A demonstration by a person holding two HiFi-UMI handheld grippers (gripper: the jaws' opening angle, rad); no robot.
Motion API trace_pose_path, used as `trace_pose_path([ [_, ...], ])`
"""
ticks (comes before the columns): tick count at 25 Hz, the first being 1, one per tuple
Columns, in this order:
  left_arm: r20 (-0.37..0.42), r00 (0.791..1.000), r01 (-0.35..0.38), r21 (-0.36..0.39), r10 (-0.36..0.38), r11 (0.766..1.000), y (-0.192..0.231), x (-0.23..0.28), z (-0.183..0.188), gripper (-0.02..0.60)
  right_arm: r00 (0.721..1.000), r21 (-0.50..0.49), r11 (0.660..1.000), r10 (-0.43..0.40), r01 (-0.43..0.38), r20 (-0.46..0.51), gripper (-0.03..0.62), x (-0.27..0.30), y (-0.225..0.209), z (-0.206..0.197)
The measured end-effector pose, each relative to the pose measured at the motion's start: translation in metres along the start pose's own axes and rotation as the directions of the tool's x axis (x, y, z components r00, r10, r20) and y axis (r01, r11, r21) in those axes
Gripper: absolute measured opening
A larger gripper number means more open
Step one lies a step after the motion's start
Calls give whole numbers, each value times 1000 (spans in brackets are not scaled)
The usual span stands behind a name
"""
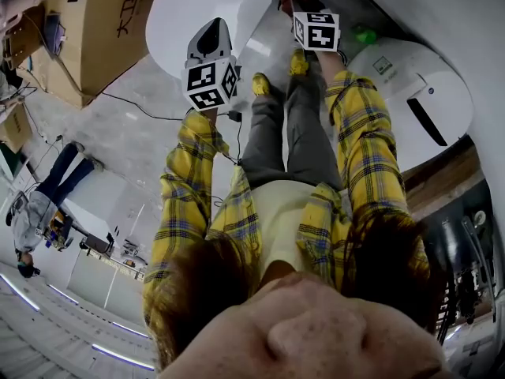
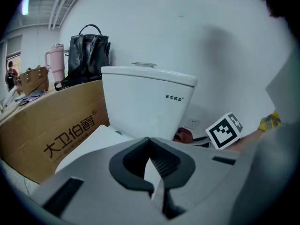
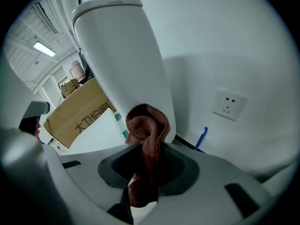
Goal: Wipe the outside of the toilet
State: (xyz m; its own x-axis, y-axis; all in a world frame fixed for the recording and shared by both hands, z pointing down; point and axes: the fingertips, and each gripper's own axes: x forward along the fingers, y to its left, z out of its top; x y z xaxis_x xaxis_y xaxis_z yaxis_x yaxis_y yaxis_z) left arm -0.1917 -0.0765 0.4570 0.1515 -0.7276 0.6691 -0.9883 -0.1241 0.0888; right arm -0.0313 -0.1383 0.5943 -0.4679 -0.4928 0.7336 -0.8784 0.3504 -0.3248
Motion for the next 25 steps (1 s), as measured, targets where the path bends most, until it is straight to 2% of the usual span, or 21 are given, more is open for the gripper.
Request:
trace_pose_path([
  [9, -18, 1000, 9, 7, -9, 1000, -3, 4, -7, 2, 998, -10, 1000, 25, -26, -56, 123, 4, 6, -23],
  [13, -18, 1000, 16, 14, -16, 1000, -6, 2, -8, 3, 999, -20, 999, 27, -28, -45, 123, -7, 4, -26],
  [19, 4, 1000, 19, 24, -19, 1000, -7, -3, 2, 3, 995, -21, 1000, 7, -4, 100, 123, -54, -6, 2],
  [25, 32, 999, 37, 35, -38, 999, -19, -4, 16, 3, 967, -50, 999, 4, 10, 256, 123, -100, -8, 44],
])
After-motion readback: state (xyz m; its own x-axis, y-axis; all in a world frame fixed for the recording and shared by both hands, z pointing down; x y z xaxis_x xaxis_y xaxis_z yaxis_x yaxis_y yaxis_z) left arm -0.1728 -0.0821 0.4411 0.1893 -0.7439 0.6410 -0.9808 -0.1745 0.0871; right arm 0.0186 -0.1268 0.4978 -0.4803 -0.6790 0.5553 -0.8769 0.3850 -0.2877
